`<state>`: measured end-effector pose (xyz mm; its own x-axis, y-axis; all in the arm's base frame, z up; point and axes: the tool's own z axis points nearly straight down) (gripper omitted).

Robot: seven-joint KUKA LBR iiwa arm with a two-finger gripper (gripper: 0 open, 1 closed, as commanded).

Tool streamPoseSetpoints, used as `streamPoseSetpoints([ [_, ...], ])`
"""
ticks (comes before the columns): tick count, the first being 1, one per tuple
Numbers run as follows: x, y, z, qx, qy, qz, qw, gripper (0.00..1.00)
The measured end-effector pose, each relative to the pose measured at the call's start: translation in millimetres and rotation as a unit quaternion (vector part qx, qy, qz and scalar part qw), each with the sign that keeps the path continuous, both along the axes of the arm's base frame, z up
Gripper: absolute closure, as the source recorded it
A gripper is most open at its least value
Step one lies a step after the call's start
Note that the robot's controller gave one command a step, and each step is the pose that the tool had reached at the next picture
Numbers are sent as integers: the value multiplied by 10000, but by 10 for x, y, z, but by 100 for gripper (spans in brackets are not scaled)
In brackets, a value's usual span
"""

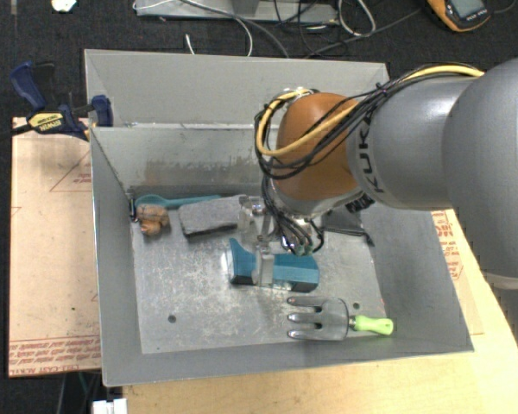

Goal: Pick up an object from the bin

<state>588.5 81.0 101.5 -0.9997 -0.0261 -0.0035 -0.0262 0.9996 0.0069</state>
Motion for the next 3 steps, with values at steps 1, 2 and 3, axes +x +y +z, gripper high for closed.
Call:
streamPoseSetpoints([
  [1, -60, -484, -129, 43, -32, -135, 9999, 0],
  [2, -152, -921, 139, 32, -11, -383, 9993, 0],
  [3, -252, -690, -160, 37, 12, -595, 9982, 0],
])
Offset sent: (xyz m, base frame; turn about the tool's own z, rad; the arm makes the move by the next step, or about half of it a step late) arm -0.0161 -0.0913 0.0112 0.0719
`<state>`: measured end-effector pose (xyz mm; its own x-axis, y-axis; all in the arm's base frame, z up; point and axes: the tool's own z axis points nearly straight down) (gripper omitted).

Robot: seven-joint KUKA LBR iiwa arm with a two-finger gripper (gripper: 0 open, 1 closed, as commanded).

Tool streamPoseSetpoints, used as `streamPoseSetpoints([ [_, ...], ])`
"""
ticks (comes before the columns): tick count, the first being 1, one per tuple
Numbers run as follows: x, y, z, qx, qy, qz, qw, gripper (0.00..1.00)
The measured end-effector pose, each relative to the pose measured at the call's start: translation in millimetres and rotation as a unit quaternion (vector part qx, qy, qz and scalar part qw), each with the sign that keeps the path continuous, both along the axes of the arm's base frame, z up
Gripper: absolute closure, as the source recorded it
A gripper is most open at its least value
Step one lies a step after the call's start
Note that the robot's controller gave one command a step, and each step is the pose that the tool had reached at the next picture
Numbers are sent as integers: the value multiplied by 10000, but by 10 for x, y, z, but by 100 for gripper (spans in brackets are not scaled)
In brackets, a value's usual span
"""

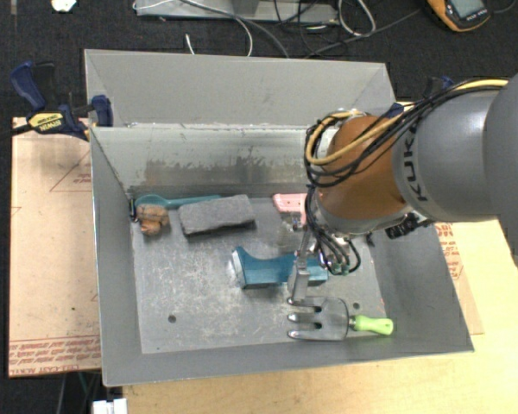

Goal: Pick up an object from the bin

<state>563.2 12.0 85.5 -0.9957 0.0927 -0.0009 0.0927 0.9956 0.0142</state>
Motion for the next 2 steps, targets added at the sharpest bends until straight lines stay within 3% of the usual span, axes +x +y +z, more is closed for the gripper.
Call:
streamPoseSetpoints([
  [1, -296, 2, -141, -17, -55, 663, 9978, 100],
  [2, -296, 2, -141, -17, -56, 662, 9978, 100],
])
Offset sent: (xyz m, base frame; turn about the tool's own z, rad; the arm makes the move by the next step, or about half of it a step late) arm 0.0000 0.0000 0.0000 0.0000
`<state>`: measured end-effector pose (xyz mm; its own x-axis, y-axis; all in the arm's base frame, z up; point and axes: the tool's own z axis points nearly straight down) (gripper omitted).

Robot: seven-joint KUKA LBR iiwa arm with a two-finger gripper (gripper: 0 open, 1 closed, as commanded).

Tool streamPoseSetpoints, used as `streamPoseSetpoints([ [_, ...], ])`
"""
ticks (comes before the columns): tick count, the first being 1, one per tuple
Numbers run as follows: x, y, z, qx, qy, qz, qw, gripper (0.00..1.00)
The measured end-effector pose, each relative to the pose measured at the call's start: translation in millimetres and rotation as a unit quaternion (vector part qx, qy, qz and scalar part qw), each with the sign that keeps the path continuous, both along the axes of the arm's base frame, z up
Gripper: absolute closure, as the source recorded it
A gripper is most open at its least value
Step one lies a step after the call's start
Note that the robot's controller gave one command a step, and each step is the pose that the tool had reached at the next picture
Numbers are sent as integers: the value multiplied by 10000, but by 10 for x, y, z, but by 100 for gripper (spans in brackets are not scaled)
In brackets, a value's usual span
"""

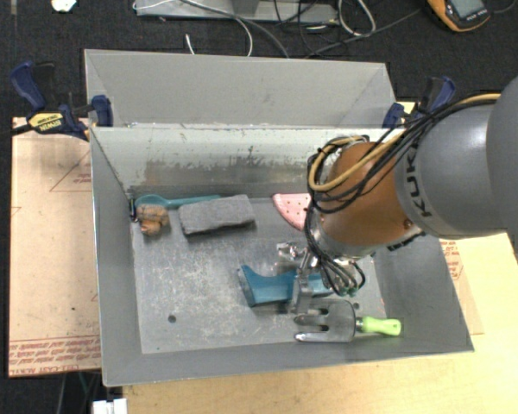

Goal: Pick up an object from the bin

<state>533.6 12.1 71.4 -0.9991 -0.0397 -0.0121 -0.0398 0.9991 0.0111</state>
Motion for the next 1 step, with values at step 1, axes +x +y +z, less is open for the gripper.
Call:
streamPoseSetpoints([
  [1, -4, 48, 550, -1, 48, 52, 10000, 100],
])
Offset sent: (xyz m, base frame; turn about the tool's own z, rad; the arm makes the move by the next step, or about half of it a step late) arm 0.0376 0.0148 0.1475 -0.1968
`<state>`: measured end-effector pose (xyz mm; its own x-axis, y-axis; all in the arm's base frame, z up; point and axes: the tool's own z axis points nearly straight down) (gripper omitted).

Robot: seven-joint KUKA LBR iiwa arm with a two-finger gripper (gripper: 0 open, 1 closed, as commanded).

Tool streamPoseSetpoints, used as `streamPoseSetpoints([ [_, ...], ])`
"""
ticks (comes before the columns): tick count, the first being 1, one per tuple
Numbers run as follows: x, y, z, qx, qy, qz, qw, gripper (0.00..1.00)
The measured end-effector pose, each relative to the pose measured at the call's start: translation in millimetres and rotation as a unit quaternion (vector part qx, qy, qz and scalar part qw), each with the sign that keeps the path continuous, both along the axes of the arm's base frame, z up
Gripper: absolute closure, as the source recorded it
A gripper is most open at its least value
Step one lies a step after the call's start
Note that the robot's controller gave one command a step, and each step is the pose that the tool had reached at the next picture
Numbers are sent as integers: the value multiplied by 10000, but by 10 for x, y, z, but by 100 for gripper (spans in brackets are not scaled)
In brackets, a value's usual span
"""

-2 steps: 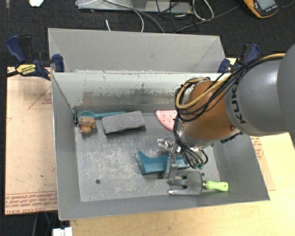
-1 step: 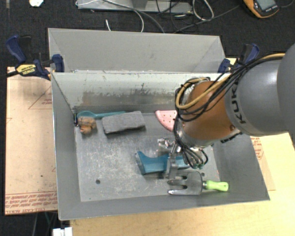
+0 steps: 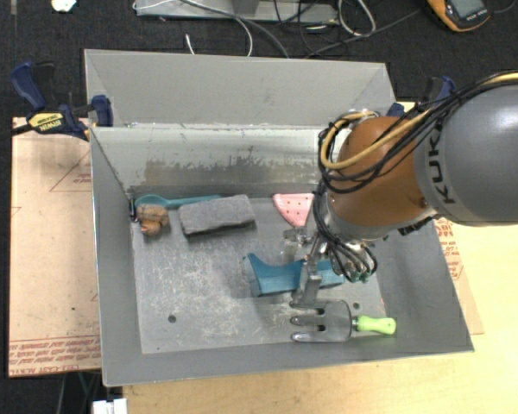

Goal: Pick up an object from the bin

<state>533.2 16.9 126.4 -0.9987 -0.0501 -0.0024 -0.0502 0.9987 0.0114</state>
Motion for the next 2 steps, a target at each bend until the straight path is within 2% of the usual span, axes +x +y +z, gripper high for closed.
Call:
streamPoseSetpoints([
  [1, 239, 68, 616, -1, -8, 683, 9977, 100],
  [2, 282, -86, 1364, 5, 10, 719, 9974, 100],
])
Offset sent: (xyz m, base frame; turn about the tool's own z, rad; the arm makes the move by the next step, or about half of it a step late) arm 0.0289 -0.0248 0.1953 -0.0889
